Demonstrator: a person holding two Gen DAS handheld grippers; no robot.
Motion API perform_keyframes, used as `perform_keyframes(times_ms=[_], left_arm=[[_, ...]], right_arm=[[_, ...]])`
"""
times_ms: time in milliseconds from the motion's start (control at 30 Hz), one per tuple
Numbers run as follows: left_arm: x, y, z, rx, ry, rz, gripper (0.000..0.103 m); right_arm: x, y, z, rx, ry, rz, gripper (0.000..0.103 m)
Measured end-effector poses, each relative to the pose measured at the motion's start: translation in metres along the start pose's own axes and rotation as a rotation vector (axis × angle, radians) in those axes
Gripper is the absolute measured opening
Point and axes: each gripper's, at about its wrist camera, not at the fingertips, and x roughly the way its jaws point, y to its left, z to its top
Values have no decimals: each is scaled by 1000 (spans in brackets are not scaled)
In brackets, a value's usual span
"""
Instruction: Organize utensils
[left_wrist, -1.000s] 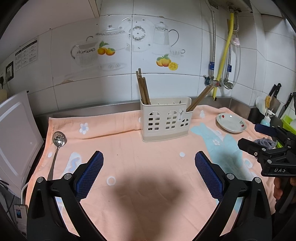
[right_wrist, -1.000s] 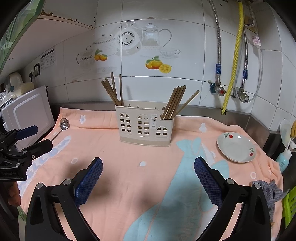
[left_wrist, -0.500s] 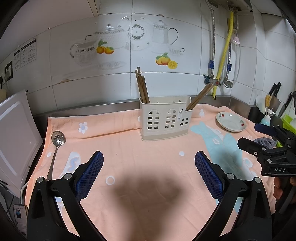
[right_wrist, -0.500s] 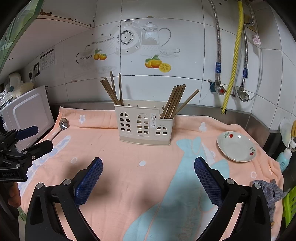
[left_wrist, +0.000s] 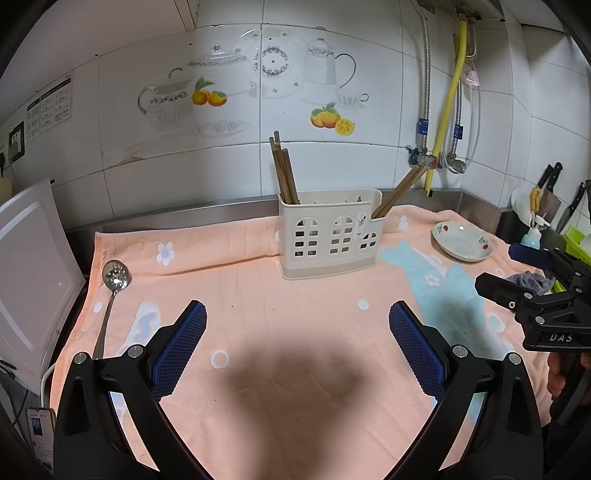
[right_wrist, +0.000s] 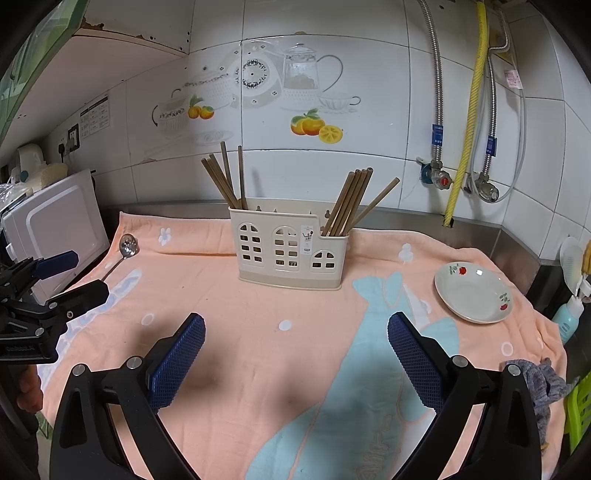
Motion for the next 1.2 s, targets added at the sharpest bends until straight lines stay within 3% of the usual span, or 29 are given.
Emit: perform_keyframes(times_ms=[1200], left_arm=[[6,2,-1,1,9,0,98]], right_arm=[[6,3,0,-1,10,8,96]])
